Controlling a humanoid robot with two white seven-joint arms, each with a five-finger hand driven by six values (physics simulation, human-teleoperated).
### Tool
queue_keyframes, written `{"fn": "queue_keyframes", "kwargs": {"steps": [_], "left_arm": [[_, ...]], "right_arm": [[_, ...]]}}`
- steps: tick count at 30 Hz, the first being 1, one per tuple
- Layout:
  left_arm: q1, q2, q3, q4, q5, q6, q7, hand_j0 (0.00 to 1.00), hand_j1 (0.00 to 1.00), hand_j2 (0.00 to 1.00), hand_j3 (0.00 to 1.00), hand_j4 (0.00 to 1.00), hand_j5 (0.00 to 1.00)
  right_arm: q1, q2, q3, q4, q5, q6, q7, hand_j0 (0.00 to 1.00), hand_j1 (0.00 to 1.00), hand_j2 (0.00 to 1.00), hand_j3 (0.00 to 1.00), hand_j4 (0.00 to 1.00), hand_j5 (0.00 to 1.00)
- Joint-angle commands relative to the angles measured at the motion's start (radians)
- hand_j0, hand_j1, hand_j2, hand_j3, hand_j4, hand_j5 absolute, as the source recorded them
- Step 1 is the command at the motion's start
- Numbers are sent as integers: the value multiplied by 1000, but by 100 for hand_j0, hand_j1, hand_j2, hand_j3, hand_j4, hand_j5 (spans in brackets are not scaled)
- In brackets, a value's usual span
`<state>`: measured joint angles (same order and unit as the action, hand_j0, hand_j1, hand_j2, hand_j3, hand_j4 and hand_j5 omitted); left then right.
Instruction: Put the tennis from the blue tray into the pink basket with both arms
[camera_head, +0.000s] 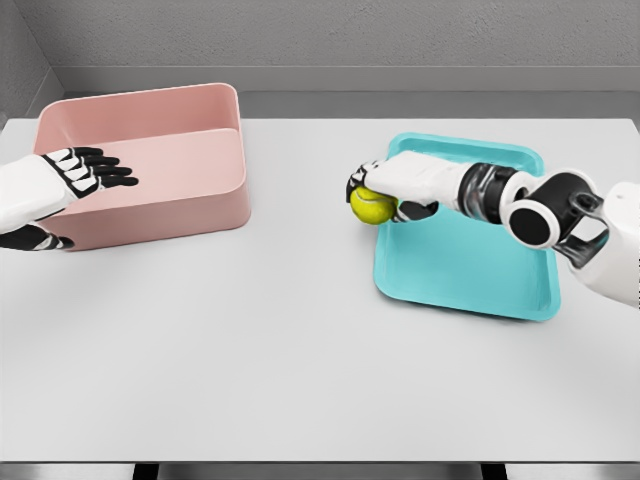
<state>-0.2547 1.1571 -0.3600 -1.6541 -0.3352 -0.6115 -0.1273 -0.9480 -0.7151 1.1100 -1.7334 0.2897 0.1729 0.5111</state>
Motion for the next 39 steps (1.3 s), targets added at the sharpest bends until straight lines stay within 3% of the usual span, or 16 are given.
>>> {"fn": "queue_keyframes", "kwargs": {"steps": [1,10,13,24,30,31,33,39], "left_arm": [[-1,-2,1,-4,7,1,-3,100,100,100,100,100,100],[0,-2,0,-7,7,1,-3,100,100,100,100,100,100],[0,-4,0,-7,5,1,-3,100,100,100,100,100,100],[0,-2,1,-12,5,1,-5,100,100,100,100,100,100],[0,-2,0,-13,7,1,-11,100,100,100,100,100,100],[0,-2,0,-18,7,1,-11,100,100,100,100,100,100],[0,-2,-2,-20,7,1,-11,100,100,100,100,100,100],[0,-2,1,-20,7,1,-25,100,100,100,100,100,100]], "right_arm": [[0,6,5,-20,3,-7,9,50,50,50,50,50,50],[-3,102,11,-20,3,-113,67,50,50,50,50,50,50],[-5,154,37,-20,6,-113,93,50,50,50,50,50,50],[-20,227,53,-12,6,-98,100,50,50,50,50,50,50],[-46,301,80,46,6,-96,100,50,50,50,50,50,50],[-48,302,80,46,6,-96,100,53,53,53,53,53,53],[-48,304,83,43,6,-72,100,100,100,100,100,100,100],[-49,303,85,37,6,-70,100,100,100,100,100,100,100]]}}
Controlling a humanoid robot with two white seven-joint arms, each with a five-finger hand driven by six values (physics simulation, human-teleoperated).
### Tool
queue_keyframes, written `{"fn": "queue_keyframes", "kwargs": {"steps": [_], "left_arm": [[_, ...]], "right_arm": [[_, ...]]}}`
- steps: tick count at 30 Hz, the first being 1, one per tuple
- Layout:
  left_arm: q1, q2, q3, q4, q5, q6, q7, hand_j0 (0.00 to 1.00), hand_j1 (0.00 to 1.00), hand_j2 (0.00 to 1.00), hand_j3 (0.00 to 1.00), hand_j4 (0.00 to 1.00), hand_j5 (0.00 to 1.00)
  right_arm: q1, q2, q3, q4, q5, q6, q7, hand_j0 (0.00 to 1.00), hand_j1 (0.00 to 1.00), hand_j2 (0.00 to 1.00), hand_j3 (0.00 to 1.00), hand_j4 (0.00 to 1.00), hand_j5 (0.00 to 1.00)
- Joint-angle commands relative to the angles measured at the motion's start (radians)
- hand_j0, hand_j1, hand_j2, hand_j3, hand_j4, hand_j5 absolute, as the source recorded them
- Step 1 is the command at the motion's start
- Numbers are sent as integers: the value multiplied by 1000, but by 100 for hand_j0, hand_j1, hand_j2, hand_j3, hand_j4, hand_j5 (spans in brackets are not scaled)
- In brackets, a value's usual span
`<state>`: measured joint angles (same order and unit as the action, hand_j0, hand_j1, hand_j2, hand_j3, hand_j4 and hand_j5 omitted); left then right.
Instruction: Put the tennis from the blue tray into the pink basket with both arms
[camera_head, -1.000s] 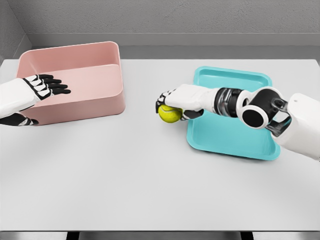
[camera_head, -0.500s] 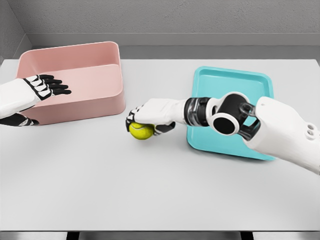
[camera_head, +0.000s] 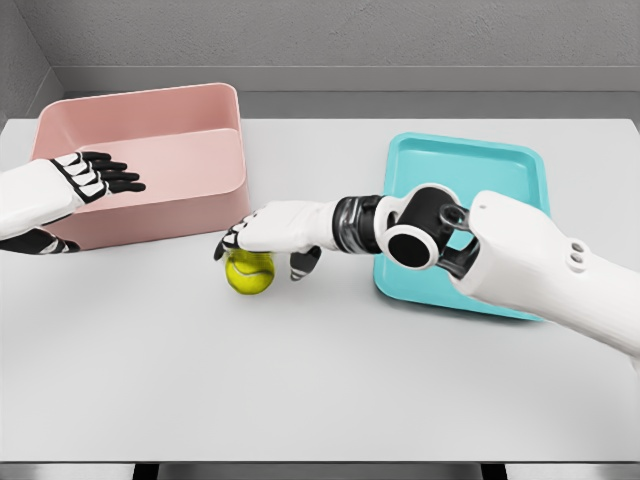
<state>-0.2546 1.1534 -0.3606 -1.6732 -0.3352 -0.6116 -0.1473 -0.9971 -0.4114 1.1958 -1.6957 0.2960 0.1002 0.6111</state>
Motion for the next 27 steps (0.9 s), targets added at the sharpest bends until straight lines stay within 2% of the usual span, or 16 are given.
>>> {"fn": "queue_keyframes", "kwargs": {"steps": [1,3,5,6,9,11,13,15,18,20,21,23,27], "left_arm": [[0,0,2,0,7,1,-5,100,100,100,100,100,100],[0,-4,2,0,7,1,-5,100,100,100,100,100,100],[0,-4,2,0,7,1,-5,100,100,100,100,100,100],[0,-4,2,0,7,1,-5,100,100,100,100,100,100],[0,-7,2,1,5,1,-5,100,100,100,100,100,100],[0,-34,2,-2,7,1,-5,100,100,100,100,100,100],[-3,-64,-8,-10,7,1,-5,100,100,100,100,100,100],[-6,-95,-14,-74,-28,1,-5,100,100,100,100,100,100],[-28,-133,-15,-91,-34,1,-12,100,100,100,100,100,100],[-100,-173,-106,-92,-77,1,-69,100,100,100,100,100,100],[-123,-185,-136,-95,-96,1,-71,100,100,100,100,100,100],[-164,-215,-199,-97,-123,1,-75,100,100,100,100,100,100],[-242,-256,-326,-97,-153,1,-75,100,100,100,100,100,100]], "right_arm": [[-2,-9,-5,-1,0,1,0,100,100,100,100,100,100],[-12,-41,-31,-5,2,-10,0,100,100,100,100,100,100],[-11,-104,-97,-19,2,-19,0,100,100,100,100,100,100],[-8,-132,-150,-22,2,-51,0,100,100,100,100,100,100],[2,-207,-206,-25,2,-71,0,100,100,100,100,100,100],[14,-299,-274,-25,0,-123,0,100,100,100,100,100,100],[103,-366,-412,-22,0,-158,0,100,100,100,100,100,100],[150,-437,-510,-13,-5,-162,0,100,100,100,100,100,100],[242,-514,-683,17,-6,-163,0,100,100,100,100,100,100],[262,-544,-717,40,-5,-163,-2,100,100,100,100,100,100],[285,-544,-726,51,-3,-163,-2,100,100,100,100,100,100],[359,-555,-795,51,-3,-201,-4,100,100,100,100,100,100],[377,-560,-817,48,-3,-209,-4,100,100,100,100,100,100]]}}
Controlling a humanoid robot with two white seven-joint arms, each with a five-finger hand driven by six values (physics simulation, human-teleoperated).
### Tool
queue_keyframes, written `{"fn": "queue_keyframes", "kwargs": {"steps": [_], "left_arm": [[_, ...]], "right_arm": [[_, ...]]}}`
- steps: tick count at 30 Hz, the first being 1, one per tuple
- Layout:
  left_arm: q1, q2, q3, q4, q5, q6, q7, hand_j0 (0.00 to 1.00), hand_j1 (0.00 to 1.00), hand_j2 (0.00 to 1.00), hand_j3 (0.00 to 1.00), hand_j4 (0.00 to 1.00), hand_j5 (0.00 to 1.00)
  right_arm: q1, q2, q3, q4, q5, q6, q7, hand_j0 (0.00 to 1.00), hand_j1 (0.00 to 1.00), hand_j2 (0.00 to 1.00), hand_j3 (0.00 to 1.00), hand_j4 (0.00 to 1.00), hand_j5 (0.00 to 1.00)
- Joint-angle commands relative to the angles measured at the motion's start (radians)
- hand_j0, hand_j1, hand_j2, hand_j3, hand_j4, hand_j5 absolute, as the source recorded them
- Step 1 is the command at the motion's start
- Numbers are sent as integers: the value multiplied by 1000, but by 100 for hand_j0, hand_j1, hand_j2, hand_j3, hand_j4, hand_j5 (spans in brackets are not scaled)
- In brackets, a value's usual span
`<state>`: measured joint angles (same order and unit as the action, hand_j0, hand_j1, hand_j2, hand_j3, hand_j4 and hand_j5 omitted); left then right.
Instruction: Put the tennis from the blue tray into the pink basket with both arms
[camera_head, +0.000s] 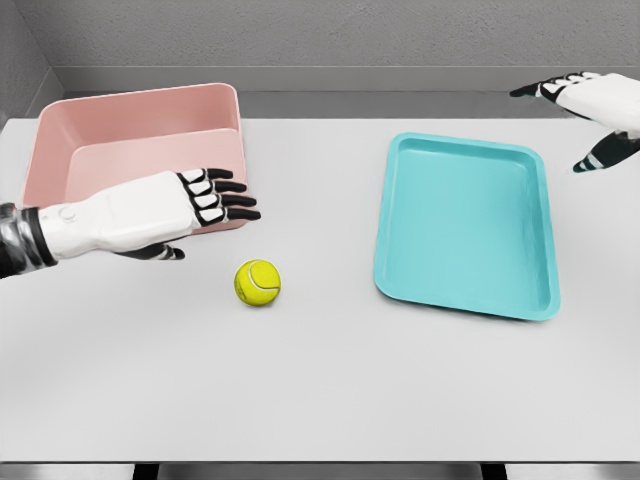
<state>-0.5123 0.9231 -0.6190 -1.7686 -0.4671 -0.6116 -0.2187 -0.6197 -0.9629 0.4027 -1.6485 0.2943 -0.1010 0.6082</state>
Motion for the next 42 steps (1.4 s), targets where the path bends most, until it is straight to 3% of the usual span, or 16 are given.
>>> {"fn": "queue_keyframes", "kwargs": {"steps": [1,5,8,10,15,23,30,34,42], "left_arm": [[-3,-35,-100,-2,-25,1,-4,100,100,100,100,100,100],[-90,-62,-221,-2,-107,1,-4,100,100,100,100,100,100],[-132,-66,-257,-2,-165,1,-8,100,100,100,100,100,100],[-173,-66,-306,0,-180,1,-31,100,100,100,100,100,100],[-224,-66,-346,0,-255,1,-33,100,100,100,100,100,100],[-250,-67,-398,9,-357,1,-31,100,100,100,100,100,100],[-270,-98,-435,37,-375,1,-31,100,100,100,100,100,100],[-313,-122,-496,78,-389,1,-31,100,100,100,100,100,100],[-315,-124,-510,101,-390,1,-33,100,100,100,100,100,100]], "right_arm": [[0,-7,-24,1,-1,-8,-1,100,100,100,100,100,100],[18,15,-1,-40,-3,-14,2,100,100,100,100,100,100],[17,16,28,-77,-3,-12,2,100,100,100,100,100,100],[12,16,28,-76,-3,-11,2,100,100,100,100,100,100],[12,13,18,-73,-4,-11,2,100,100,100,100,100,100],[20,4,16,-73,-4,-11,2,100,100,100,100,100,100],[20,13,16,-77,-4,-11,2,100,100,100,100,100,100],[21,12,16,-77,-4,-11,2,100,100,100,100,100,100],[21,13,16,-77,-4,-11,2,100,100,100,100,100,100]]}}
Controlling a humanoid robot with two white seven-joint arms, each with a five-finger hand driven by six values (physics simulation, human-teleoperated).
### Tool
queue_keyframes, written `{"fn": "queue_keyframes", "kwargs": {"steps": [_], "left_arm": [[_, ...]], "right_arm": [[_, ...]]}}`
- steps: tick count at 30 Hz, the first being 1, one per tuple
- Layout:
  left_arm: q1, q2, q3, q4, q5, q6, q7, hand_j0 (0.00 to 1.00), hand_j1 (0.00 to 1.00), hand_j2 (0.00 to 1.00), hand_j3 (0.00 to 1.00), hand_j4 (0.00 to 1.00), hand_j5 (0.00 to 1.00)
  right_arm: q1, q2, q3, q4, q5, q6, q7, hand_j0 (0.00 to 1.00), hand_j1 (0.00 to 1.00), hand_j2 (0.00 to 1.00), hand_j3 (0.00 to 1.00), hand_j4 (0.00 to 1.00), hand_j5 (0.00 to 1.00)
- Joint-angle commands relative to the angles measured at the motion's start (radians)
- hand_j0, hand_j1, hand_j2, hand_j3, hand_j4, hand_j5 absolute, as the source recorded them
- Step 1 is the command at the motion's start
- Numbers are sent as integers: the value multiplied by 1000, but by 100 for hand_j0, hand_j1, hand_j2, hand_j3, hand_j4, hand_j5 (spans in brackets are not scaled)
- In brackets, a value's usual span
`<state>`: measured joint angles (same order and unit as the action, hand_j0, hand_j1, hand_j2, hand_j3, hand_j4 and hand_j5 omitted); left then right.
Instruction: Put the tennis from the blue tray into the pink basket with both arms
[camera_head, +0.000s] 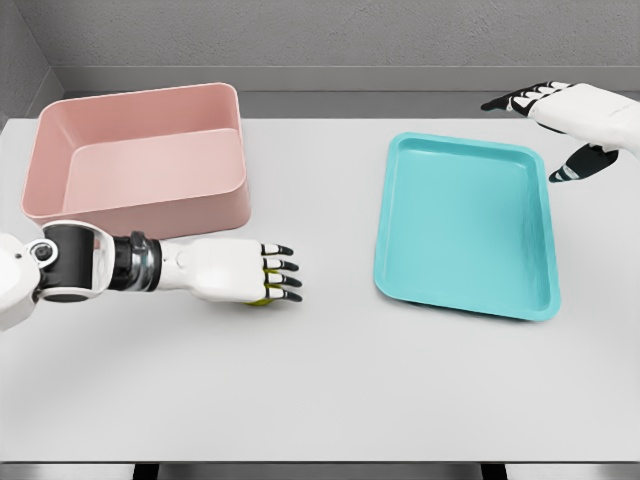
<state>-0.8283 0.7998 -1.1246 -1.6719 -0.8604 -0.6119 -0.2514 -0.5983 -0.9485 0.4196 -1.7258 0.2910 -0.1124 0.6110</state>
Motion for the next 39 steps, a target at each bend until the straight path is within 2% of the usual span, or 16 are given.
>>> {"fn": "queue_keyframes", "kwargs": {"steps": [1,4,6,9,11,14,17,19,22,23,25,29,35,37,39], "left_arm": [[0,-1,-4,4,3,1,0,100,100,100,100,100,100],[-14,-1,-6,4,3,1,0,100,100,100,100,100,100],[-14,-1,-6,4,4,1,-6,95,95,95,95,95,95],[-14,-1,-6,4,4,1,-23,83,83,83,83,83,83],[-14,-2,-6,4,0,1,-63,64,64,64,64,64,64],[-14,-4,-7,1,-2,1,-66,53,53,53,53,53,53],[-14,-4,-14,1,-17,1,-68,48,48,48,48,48,48],[-14,-4,-14,1,-17,1,-68,37,37,37,37,37,37],[-14,-4,-14,0,-14,1,-68,27,27,27,27,27,27],[-14,-4,-14,0,-6,1,-66,24,24,24,24,24,24],[-14,-4,-11,-3,1,1,-65,12,12,12,12,12,12],[-48,-2,9,-3,129,1,-65,8,8,8,8,8,8],[-64,-1,149,-9,285,1,-63,9,9,9,9,9,9],[-63,1,224,-8,350,1,-62,9,9,9,9,9,9],[-54,6,304,18,371,1,-65,9,9,9,9,9,9]], "right_arm": [[0,-1,-1,0,-1,0,0,100,100,100,100,100,100],[0,-1,-1,0,-1,0,0,100,100,100,100,100,100],[0,-1,-1,0,-1,0,0,100,100,100,100,100,100],[0,-1,-1,0,-1,0,0,100,100,100,100,100,100],[0,-1,1,0,-1,0,0,100,100,100,100,100,100],[0,-1,1,0,-1,0,0,100,100,100,100,100,100],[-2,-1,-1,0,-1,0,0,100,100,100,100,100,100],[-2,1,-1,0,-1,0,0,100,100,100,100,100,100],[-2,1,-1,2,-1,0,0,100,100,100,100,100,100],[-2,1,-1,2,-1,0,0,100,100,100,100,100,100],[-2,1,-1,2,-1,0,0,100,100,100,100,100,100],[-2,2,-1,2,-1,0,0,100,100,100,100,100,100],[-2,2,-1,3,-1,0,0,100,100,100,100,100,100],[-2,1,-1,5,-1,0,0,100,100,100,100,100,100],[-2,2,-1,5,-1,0,0,100,100,100,100,100,100]]}}
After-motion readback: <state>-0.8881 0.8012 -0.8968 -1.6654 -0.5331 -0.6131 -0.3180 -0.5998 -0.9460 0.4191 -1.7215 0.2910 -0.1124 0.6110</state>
